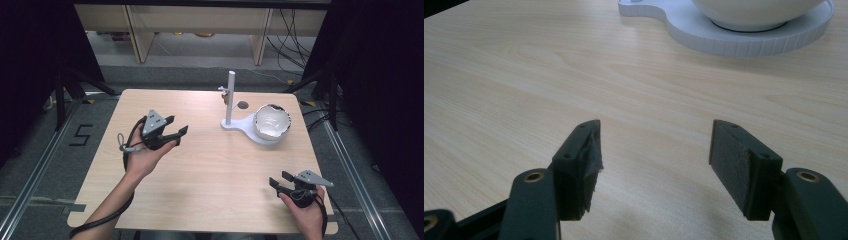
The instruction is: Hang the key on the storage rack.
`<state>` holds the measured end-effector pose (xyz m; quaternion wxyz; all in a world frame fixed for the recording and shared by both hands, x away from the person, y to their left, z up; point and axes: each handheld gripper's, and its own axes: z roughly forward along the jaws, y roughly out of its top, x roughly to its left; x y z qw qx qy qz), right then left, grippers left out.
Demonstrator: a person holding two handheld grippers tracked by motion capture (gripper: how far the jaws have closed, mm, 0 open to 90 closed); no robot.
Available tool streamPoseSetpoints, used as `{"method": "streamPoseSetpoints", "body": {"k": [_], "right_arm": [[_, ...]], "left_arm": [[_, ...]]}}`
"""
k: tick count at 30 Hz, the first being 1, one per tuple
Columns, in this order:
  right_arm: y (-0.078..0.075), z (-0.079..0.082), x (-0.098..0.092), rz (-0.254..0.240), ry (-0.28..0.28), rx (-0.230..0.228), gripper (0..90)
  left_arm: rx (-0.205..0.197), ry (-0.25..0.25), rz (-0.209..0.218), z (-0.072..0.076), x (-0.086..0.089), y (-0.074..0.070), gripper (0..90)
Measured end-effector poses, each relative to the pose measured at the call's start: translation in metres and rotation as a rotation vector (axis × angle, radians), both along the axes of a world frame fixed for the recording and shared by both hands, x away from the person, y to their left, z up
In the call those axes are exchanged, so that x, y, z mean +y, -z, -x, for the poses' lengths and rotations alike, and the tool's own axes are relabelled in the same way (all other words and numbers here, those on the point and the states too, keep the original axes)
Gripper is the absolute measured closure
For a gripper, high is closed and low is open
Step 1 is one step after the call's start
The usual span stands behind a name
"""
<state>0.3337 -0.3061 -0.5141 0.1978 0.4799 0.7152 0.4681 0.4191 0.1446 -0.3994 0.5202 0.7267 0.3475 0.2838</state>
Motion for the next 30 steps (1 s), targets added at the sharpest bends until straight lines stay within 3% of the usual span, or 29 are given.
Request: {"method": "streamPoseSetpoints", "body": {"k": [8,12,13,14,15,18,20,21,24,27,28,30], "right_arm": [[0.000,-0.001,0.000,0.006,0.002,-0.002,38.6],[0.000,-0.001,-0.001,0.021,0.008,-0.007,38.6],[0.000,-0.001,-0.001,0.021,0.008,-0.007,38.6],[0.000,-0.001,-0.001,0.019,0.008,-0.002,38.6],[0.000,-0.001,0.000,0.018,0.008,0.001,38.6],[0.000,-0.001,0.000,0.019,0.005,-0.001,38.6],[0.001,-0.001,0.000,0.003,-0.002,-0.009,38.6],[0.001,-0.001,0.000,0.023,0.003,-0.009,38.6],[0.002,-0.003,0.002,0.023,0.007,-0.012,38.6],[0.001,-0.001,0.002,0.005,-0.013,0.001,38.5],[0.000,0.000,0.002,0.016,-0.008,0.008,38.6],[0.000,-0.001,0.002,0.016,-0.009,0.001,38.6]], "left_arm": [[-0.003,-0.053,-0.002,0.031,0.036,0.038,38.2],[-0.052,-0.084,0.026,0.048,0.056,0.064,38.8],[-0.052,-0.084,0.026,0.048,0.056,0.064,38.8],[-0.054,-0.106,0.030,0.054,0.064,0.075,38.8],[-0.054,-0.106,0.030,0.054,0.064,0.075,38.8],[-0.058,-0.147,0.045,0.064,0.076,0.097,39.0],[-0.056,-0.160,0.037,0.067,0.079,0.102,39.0],[-0.054,-0.176,0.039,0.070,0.082,0.111,39.0],[-0.051,-0.180,0.046,0.071,0.085,0.118,38.3],[-0.017,-0.186,0.059,0.069,0.086,0.125,34.9],[-0.033,-0.176,0.066,0.069,0.086,0.125,34.3],[-0.022,-0.184,0.048,0.068,0.085,0.124,32.9]]}}
